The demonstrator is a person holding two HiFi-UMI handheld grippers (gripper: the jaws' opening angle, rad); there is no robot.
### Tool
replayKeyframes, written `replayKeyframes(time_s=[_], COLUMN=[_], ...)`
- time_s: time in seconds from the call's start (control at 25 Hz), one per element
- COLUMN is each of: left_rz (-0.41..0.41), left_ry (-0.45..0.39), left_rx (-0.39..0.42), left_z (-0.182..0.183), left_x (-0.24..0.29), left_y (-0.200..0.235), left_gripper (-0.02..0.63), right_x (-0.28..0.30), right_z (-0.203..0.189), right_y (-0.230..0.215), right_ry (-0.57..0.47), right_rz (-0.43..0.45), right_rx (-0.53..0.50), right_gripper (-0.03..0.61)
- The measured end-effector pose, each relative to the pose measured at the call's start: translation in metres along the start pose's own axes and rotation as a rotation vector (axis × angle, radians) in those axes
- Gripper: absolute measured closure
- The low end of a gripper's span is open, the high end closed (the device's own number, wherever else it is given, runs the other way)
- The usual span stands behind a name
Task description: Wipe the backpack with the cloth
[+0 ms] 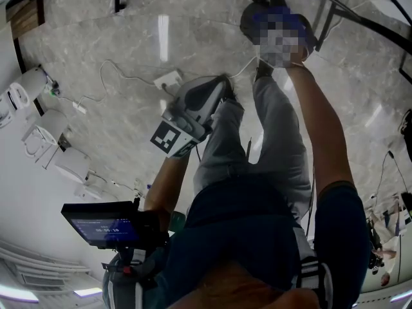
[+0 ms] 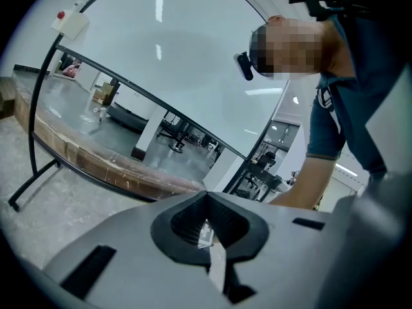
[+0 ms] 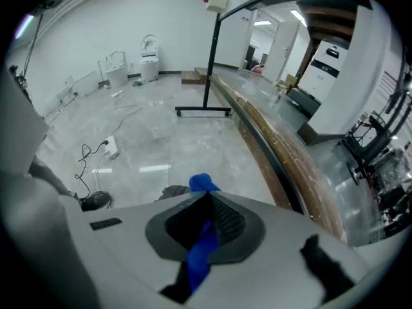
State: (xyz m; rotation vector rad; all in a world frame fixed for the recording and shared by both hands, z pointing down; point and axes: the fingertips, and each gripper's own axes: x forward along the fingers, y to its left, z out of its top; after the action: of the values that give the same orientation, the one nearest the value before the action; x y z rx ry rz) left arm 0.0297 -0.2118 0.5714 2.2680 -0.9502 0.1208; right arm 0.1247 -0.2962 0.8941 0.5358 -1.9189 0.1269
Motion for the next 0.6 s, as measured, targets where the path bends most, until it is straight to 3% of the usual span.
replayKeyframes(time_s=[0.16, 0.36, 0.6], left_rz=[0.016, 0.012, -0.002], left_ry=[0.018, 0.008, 0.004], left_rx=[0.003, -0.003, 0.004], left_z=[-0.007, -0.005, -0.002], left_x=[0.003, 0.005, 0.012], left_y=[0.009, 0.008, 0.007], left_gripper=[0.612, 0.612, 0.612], right_x=[0.03, 0.005, -0.03], right_z=[-0.016, -0.041, -0.099], right_y=[0.005, 0.001, 0.0], right_ry=[0.084, 0.107, 0.152], right_rz=[0.021, -0.021, -0.032], right_rx=[0.016, 0.021, 0.012], right_gripper=[0.568, 0.568, 0.568])
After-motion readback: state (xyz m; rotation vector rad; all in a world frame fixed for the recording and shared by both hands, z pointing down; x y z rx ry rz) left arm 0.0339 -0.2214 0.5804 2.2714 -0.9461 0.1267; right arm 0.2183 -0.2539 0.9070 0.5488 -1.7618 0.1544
